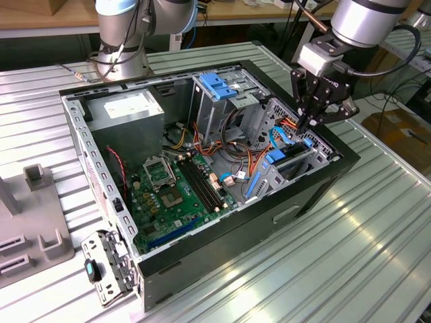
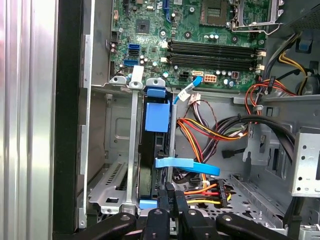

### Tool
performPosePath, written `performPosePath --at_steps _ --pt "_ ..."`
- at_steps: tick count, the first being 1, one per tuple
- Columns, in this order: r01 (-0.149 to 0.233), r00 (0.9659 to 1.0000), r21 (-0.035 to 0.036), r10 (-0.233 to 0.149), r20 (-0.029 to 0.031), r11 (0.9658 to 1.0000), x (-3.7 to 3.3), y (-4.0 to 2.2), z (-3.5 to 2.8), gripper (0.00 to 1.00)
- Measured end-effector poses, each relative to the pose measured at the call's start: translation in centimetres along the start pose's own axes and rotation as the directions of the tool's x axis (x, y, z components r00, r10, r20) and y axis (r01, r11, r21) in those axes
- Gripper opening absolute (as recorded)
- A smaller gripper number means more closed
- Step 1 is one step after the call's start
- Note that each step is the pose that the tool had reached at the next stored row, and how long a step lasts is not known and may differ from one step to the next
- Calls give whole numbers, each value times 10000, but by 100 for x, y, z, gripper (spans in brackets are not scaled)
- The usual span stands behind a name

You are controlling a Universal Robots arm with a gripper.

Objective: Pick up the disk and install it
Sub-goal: 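Insert the second disk wire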

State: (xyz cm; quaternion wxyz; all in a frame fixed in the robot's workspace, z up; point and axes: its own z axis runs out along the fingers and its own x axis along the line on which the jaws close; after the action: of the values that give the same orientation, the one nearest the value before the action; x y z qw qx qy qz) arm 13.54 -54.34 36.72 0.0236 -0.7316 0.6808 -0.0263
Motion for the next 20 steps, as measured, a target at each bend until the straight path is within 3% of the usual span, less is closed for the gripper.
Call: performPosePath --at_steps 6,9,13,20 --pt "0 10000 9 0 6 10000 1 1 14 16" --pt "-300 9996 7 300 -15 9996 14 4 33 16" --pt "-307 9995 10 307 49 9995 46 10 59 16" --pt "-307 9995 10 307 53 9995 46 11 64 16"
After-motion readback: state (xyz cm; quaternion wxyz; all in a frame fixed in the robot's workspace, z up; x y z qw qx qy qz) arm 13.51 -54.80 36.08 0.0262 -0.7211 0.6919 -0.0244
